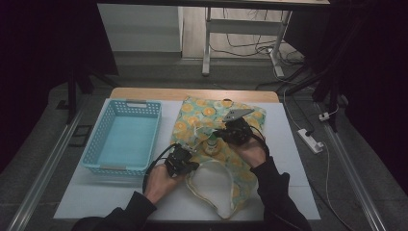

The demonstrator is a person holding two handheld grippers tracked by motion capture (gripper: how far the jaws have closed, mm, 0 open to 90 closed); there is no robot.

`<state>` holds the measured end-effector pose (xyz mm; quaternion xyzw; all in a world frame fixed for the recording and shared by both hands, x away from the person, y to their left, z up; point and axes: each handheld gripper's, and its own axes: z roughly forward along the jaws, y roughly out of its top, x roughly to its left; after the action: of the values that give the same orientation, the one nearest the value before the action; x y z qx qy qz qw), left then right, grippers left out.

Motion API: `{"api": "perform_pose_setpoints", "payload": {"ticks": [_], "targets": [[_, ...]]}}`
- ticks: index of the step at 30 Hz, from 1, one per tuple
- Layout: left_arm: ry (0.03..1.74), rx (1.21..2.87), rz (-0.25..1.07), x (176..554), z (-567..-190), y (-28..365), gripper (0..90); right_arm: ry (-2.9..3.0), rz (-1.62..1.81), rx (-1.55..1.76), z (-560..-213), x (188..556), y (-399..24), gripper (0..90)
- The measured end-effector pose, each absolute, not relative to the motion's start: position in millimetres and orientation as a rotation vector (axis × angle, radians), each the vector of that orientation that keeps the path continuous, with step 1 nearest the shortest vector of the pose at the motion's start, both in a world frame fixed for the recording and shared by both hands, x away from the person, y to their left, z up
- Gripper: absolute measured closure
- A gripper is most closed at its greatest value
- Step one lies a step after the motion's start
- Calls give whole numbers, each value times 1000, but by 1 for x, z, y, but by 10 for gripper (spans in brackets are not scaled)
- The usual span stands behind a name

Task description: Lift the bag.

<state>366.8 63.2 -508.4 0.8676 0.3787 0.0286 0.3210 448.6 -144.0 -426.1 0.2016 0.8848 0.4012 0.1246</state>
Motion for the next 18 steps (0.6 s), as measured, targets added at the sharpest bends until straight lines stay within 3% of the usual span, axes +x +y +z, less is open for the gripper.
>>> {"api": "perform_pose_setpoints", "payload": {"ticks": [18], "targets": [[940, 2209, 70, 365, -458, 78, 900, 2599, 1237, 582, -408, 442, -148, 890]]}}
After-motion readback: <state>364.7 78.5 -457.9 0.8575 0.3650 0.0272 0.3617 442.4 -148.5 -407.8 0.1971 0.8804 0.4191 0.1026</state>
